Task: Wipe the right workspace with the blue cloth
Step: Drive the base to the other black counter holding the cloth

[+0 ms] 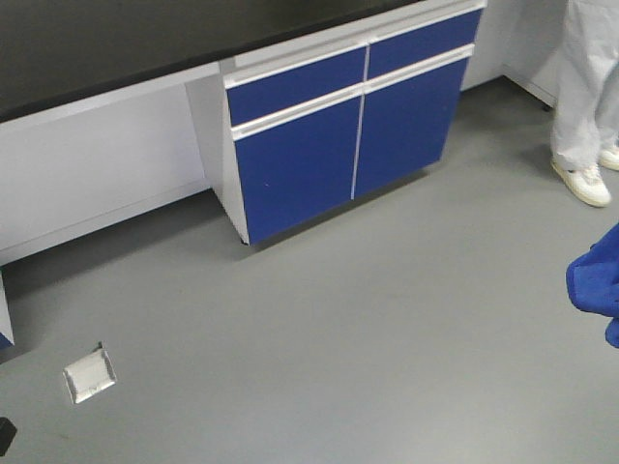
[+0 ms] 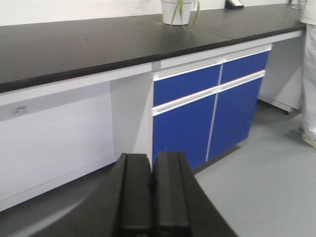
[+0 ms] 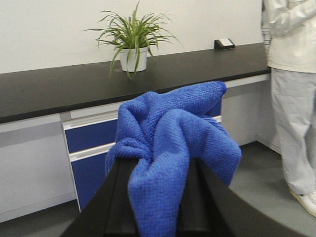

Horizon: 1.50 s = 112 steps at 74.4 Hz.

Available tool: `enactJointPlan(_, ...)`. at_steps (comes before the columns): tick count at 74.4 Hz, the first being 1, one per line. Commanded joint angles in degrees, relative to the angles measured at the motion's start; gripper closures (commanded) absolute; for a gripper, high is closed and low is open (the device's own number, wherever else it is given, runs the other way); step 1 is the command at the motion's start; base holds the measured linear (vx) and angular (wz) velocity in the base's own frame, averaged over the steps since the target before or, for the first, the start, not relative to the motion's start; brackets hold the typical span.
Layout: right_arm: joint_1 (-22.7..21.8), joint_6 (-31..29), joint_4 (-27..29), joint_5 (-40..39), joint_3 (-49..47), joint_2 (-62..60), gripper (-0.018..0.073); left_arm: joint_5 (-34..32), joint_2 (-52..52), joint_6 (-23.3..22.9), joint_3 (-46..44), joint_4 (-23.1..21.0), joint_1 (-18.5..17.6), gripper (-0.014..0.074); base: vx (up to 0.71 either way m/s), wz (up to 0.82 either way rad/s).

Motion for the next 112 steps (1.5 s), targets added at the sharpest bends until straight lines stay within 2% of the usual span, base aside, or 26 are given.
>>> enactJointPlan(1,-0.26,-0.31,0.47,-4.79,-1.55,0.79,0.0564,-4.67,-0.57,0.00,-1.42,-0.32,-0.01,0.0603,0.41,0.28)
enactJointPlan(70,-0.26,-0.31,0.47,-4.79,-1.55,0.79,0.0564,-4.67,-0.57,0.05,-1.42,-0.32,-0.01,0.0603,0.40,0.45)
enactJointPlan(112,-0.26,-0.31,0.47,-4.79,-1.55,0.79,0.0564,-4.67,-0.57,0.05,-1.42,-0.32,-0.01,0.0603,0.35,0.12)
